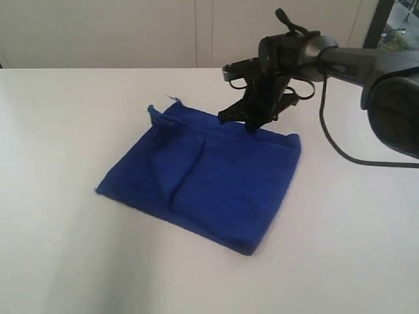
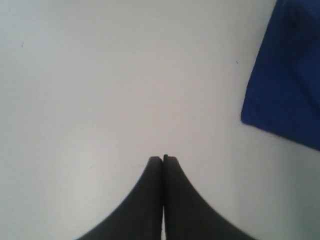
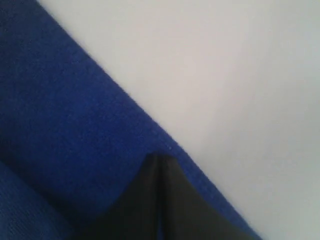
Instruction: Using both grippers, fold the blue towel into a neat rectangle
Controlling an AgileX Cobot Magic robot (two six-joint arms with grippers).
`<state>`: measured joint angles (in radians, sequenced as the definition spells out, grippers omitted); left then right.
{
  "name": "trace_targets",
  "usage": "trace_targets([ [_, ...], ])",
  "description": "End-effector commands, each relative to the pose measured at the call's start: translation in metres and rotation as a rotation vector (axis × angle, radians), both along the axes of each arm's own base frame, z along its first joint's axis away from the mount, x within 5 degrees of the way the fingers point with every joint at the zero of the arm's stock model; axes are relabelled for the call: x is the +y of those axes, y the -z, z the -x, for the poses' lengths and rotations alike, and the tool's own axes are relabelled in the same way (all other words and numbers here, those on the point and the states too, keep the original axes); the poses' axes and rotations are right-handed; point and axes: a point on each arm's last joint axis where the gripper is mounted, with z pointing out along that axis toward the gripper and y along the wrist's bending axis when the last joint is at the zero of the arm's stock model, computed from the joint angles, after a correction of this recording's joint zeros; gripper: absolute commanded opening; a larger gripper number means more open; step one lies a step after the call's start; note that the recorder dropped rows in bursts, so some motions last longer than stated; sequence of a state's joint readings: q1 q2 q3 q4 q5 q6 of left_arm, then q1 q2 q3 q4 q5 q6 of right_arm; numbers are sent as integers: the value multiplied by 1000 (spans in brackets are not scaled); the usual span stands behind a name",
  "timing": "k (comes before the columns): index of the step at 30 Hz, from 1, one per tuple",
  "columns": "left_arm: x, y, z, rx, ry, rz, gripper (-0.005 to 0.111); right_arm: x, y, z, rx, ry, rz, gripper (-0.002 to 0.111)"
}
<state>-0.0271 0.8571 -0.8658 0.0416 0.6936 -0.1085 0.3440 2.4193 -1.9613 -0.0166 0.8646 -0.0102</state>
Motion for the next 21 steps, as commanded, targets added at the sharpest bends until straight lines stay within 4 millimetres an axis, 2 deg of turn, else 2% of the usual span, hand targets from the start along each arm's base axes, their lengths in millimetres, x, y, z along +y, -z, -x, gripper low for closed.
trace_targets([
  [1,-1,-2,2,-3,6,5,0,-55,23,7,211,152,194,0],
  [4,-1,-2,2,-3,6,5,0,-77,23,11,285,209,269,0],
  [9,-1,-2,2,-3,6,5,0,-96,29,22,369,245,294,0],
  [15,-1,-2,2,-3,6,5,0,-107,32,49,457,245,325,0],
  [18,-1,-2,2,-3,6,5,0,-109,28,60,456,241,325,0],
  [21,-1,-2,2,-3,6,5,0,-113,16,66,409,254,333,0],
])
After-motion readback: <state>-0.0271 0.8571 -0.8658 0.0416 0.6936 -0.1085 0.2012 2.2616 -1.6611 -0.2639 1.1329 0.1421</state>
